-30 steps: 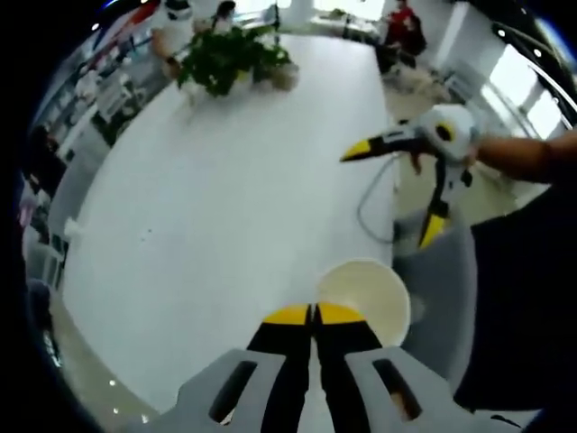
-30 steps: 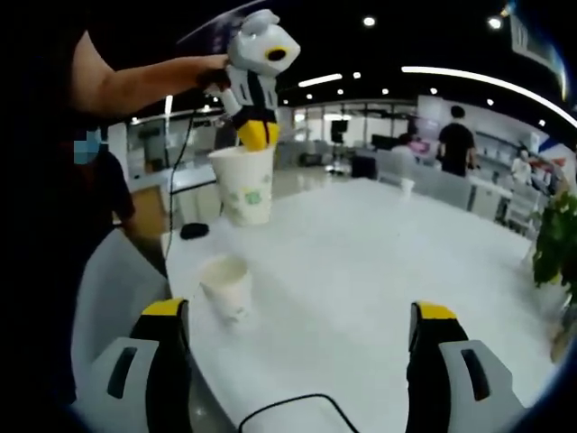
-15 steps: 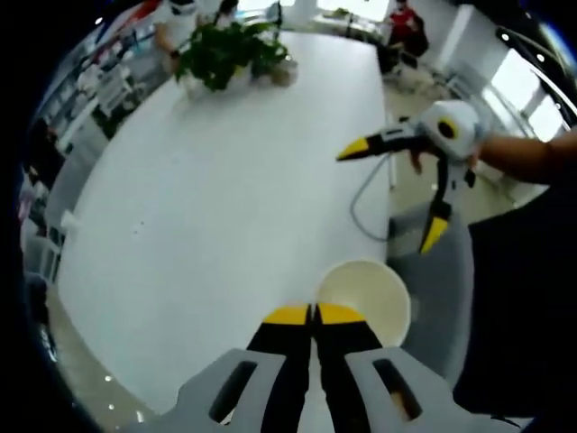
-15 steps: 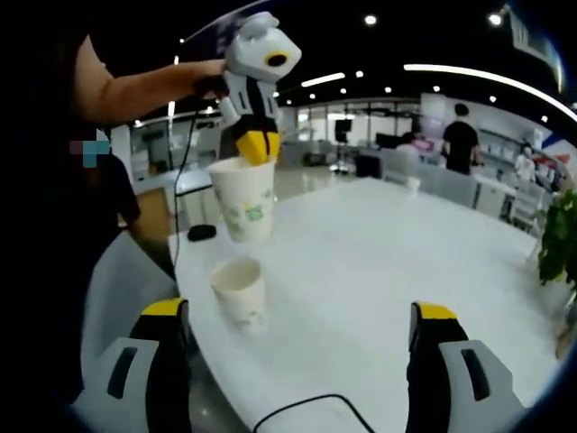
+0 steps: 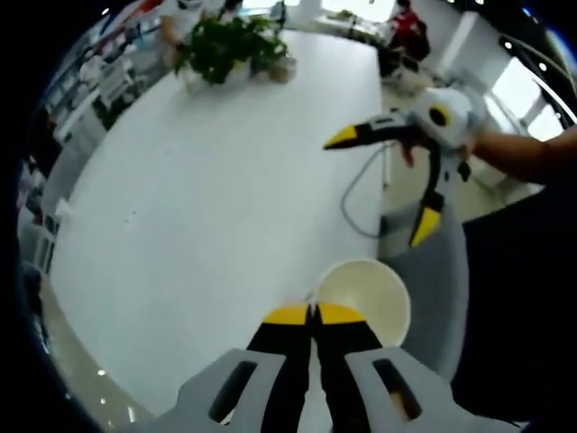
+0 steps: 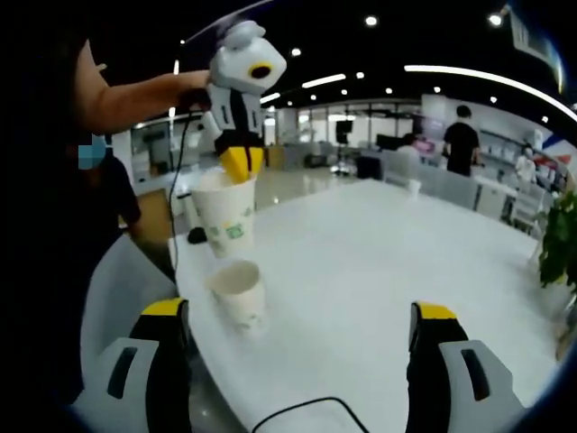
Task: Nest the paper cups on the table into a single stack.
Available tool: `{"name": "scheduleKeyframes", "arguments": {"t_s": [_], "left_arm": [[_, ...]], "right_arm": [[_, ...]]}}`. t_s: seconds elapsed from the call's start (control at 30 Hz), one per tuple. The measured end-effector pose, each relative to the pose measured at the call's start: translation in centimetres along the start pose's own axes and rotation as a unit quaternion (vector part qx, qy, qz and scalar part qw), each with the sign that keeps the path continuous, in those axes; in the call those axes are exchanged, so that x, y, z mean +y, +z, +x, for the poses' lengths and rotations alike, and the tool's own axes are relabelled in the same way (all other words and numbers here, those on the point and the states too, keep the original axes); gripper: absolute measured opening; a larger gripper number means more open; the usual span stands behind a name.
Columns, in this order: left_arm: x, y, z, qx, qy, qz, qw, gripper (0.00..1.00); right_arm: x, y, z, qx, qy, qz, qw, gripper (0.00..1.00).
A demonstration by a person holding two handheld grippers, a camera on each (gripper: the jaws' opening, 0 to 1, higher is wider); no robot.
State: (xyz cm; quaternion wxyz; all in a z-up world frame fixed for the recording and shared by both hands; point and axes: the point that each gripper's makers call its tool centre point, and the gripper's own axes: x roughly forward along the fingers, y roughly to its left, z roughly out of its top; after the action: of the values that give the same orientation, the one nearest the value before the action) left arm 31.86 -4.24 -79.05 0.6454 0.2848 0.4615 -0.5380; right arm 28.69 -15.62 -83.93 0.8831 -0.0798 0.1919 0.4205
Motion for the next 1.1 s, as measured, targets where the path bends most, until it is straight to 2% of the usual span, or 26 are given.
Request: {"name": "scheduleKeyframes", "arguments": {"t_s": [0.3, 0.83, 1.1], "left_arm": [[0.0, -0.1, -0.2, -0.002, 0.002, -0.006, 1.0, 0.0], [-0.2, -1.0, 0.5, 0.0, 0.002, -0.01, 0.9999, 0.0], [0.6, -1.6, 1.2, -0.005, 0.012, -0.013, 0.9998, 0.0]], "right_arm": [[0.9, 0.1, 0.3, 0.0, 0.011, -0.001, 0.9999, 1.0], [1.0, -0.2, 0.0, 0.002, 0.008, 0.002, 1.0, 1.0], [1.1, -0.3, 0.0, 0.001, 0.007, 0.005, 1.0, 1.0]]}}
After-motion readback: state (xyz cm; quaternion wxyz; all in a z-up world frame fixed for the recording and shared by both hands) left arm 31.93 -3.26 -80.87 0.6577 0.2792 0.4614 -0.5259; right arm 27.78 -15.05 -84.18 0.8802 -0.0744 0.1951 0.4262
